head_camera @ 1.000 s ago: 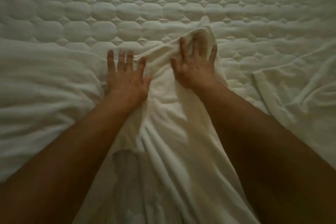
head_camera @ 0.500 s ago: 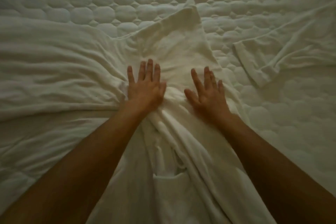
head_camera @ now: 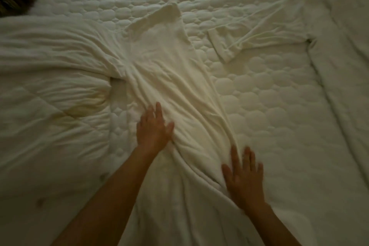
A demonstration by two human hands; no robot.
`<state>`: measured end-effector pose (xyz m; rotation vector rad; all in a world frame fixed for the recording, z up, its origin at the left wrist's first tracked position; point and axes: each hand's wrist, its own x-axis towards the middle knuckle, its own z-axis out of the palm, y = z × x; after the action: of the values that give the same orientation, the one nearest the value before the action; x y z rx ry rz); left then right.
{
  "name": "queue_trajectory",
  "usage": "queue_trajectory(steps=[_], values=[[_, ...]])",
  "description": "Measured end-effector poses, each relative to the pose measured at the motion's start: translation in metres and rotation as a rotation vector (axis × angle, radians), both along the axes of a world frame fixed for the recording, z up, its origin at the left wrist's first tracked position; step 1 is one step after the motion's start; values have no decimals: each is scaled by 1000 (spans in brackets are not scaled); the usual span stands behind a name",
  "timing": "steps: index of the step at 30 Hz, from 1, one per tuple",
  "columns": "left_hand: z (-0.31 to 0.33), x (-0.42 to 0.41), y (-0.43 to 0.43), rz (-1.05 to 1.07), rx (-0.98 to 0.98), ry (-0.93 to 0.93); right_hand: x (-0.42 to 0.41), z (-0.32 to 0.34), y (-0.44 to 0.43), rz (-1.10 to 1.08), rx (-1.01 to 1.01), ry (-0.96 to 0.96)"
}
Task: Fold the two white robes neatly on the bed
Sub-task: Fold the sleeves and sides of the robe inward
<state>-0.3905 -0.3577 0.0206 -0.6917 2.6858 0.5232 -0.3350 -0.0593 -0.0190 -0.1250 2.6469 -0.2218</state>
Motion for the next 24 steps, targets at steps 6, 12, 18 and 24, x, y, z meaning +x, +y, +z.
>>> queue_trajectory(steps=[6, 12, 18, 24], values=[[7, 120, 121, 320, 390, 22, 51, 22, 19, 184, -210, 118], [8, 176, 184, 475, 553, 29, 93, 36, 76, 265, -219, 206], [23, 202, 233, 586, 823, 16, 120, 62, 125, 323, -40, 13], [67, 249, 224, 709, 911, 267, 207, 134, 57, 162, -451, -72]])
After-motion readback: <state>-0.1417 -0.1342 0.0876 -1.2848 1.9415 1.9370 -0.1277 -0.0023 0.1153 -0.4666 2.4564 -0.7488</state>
